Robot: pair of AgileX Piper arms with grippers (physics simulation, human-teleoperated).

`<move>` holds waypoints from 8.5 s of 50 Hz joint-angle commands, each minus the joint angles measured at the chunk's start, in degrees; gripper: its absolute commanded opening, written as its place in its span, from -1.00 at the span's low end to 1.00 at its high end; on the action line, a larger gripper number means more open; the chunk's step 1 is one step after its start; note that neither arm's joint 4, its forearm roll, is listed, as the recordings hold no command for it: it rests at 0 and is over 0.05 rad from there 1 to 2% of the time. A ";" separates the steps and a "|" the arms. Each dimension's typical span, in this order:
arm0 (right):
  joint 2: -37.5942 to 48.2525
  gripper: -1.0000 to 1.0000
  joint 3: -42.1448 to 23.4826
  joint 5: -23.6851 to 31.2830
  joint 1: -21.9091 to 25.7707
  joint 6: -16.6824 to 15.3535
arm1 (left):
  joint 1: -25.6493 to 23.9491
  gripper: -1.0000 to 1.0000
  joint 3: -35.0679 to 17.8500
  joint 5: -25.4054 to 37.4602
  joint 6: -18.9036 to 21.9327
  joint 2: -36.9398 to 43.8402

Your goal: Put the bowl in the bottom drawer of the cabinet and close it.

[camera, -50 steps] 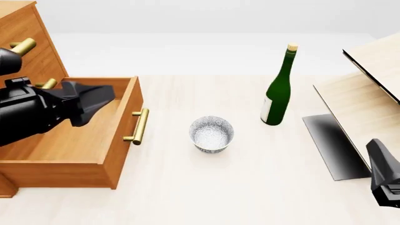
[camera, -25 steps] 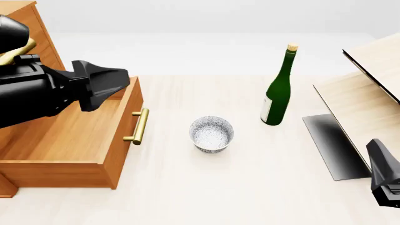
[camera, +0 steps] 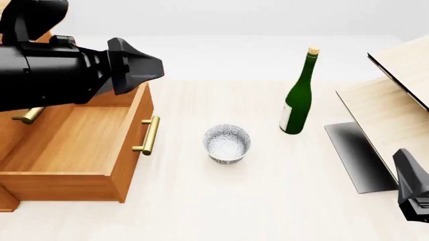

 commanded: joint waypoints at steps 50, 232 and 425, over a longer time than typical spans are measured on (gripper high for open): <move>0.00 1.00 0.00 0.00 0.00 0.00 | 5.86 1.00 -8.76 -4.74 -5.27 25.58; 0.00 1.00 0.00 0.00 0.00 0.00 | 4.14 -1.00 -2.14 -20.48 -13.16 41.25; 0.00 1.00 0.00 0.00 0.00 0.00 | 46.28 -1.00 16.72 -18.14 -9.36 22.81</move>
